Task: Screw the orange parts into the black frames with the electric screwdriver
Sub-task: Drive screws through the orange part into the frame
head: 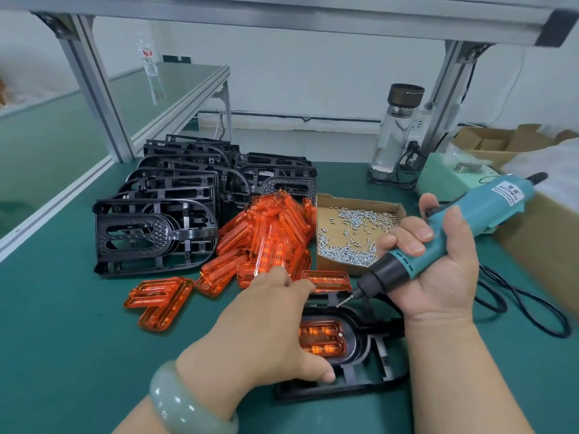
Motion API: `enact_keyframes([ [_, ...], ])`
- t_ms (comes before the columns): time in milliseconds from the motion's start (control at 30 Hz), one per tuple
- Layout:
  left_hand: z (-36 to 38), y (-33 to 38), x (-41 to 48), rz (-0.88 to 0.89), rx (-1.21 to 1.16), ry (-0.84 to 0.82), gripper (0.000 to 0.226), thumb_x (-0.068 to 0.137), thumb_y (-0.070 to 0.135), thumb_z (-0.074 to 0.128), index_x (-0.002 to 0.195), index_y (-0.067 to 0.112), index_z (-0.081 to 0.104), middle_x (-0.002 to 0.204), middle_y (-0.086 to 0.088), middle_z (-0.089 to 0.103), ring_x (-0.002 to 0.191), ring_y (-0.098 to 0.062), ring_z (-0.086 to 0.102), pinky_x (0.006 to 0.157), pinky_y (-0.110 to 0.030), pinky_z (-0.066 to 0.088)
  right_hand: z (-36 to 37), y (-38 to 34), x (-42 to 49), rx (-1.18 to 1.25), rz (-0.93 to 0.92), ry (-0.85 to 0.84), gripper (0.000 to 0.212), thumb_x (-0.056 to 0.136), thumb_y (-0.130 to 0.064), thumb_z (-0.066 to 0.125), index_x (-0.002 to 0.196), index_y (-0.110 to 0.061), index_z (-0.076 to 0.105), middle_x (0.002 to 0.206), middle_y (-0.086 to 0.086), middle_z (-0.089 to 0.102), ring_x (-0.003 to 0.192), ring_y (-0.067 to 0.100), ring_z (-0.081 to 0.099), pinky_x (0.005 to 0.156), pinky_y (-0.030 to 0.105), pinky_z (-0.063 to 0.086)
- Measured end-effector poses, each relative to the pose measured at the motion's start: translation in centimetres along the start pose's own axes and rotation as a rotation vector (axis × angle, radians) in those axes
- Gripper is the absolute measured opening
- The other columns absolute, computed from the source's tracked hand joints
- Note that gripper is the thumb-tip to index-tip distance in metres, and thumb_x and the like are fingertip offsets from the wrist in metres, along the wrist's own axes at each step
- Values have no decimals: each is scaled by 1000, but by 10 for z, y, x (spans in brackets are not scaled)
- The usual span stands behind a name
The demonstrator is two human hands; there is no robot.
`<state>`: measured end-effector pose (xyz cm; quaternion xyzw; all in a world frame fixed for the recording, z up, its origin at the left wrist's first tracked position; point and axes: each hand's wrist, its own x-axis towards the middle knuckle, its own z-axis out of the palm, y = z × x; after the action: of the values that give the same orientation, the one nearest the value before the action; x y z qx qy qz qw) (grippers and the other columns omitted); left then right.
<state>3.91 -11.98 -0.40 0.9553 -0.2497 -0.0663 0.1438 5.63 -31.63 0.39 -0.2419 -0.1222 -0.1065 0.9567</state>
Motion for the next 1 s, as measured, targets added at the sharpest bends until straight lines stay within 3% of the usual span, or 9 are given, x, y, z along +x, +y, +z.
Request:
enact_keyframes([
  [167,-1,7,6,-22,-77,-50,102,50,70,76,136,35,35,116,12,31,114,-12,38,98,-33,43,-4,-5,1,38,-25,18,41,64,-35,86,95,-22,61,58,-11,46,45,2,47,61,20,50],
  [267,1,9,8,-3,-138,34,62,72,60,67,127,38,47,114,11,48,110,-12,45,96,-29,41,-6,-6,2,20,-52,71,20,82,-38,63,95,-24,60,57,-12,44,45,0,44,60,18,49],
  [367,3,8,5,29,-150,90,32,86,47,58,117,36,57,105,12,63,98,-10,55,83,-27,45,-9,-6,1,23,-61,73,19,85,-39,55,95,-24,61,57,-13,44,45,0,44,60,18,49],
  [567,-2,-4,-13,-7,-148,179,33,91,45,49,122,37,54,111,14,64,102,-9,56,88,-30,47,-9,-12,1,120,-29,-42,37,70,-28,81,99,-19,61,59,-9,48,46,3,48,61,21,51],
  [733,-29,-38,-41,-145,-154,329,25,90,45,51,114,41,55,100,22,64,90,3,56,77,-17,46,-14,-9,4,378,115,-196,22,97,-21,54,112,-5,52,71,14,59,60,27,60,76,40,49],
  [867,-60,-79,-61,-363,-131,537,12,88,37,58,99,40,62,76,26,59,72,7,52,61,-9,37,-17,-2,6,397,237,-270,40,105,-31,33,122,3,48,88,27,59,80,40,60,91,44,38],
  [1000,-87,-140,-75,-602,-77,773,19,87,28,62,104,26,70,92,-3,72,82,-24,59,70,-30,40,-22,4,9,395,287,-298,46,104,-35,29,125,2,47,93,27,59,85,40,60,95,43,36],
])
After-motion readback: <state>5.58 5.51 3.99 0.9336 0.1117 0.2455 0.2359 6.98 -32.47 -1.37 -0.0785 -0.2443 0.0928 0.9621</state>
